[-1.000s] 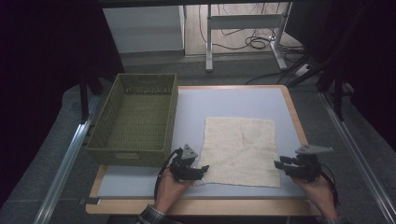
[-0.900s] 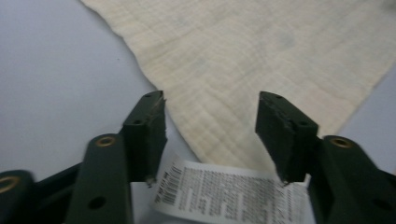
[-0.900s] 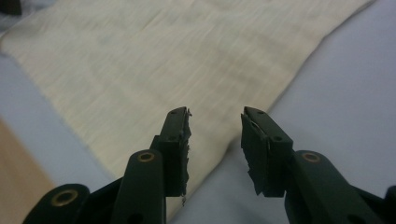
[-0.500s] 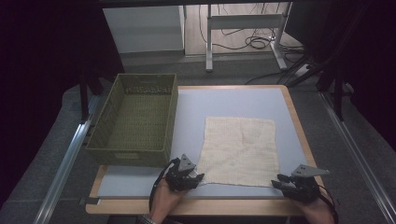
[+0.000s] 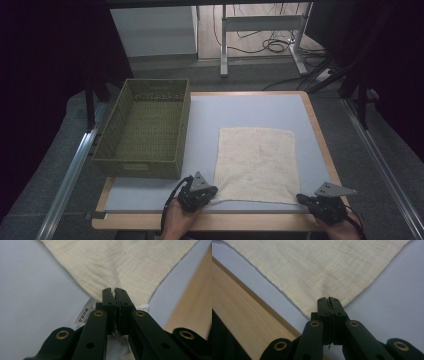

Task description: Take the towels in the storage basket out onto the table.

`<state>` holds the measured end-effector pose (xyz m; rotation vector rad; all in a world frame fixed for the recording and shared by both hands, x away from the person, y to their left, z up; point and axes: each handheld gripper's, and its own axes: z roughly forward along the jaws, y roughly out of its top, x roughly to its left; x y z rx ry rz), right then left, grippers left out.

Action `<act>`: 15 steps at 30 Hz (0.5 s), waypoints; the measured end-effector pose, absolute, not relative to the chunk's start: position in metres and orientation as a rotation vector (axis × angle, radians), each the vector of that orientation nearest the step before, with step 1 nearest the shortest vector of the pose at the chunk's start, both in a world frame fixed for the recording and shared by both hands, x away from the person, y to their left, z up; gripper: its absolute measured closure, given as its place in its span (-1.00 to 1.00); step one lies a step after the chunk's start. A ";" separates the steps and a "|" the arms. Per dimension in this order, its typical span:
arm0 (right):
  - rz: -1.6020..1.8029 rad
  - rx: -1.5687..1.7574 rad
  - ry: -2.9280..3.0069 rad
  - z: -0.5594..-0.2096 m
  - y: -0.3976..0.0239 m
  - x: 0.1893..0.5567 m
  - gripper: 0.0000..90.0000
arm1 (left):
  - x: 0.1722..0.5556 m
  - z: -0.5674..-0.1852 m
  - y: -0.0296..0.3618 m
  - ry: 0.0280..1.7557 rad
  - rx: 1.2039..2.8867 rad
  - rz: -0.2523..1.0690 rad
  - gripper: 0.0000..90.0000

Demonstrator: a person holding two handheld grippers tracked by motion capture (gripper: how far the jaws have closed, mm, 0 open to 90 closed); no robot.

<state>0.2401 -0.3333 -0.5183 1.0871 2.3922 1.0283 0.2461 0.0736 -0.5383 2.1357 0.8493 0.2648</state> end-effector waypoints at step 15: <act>1.100 1.126 2.337 -0.502 -0.349 0.250 0.54 | 0.284 -0.508 0.072 0.881 2.106 0.393 0.11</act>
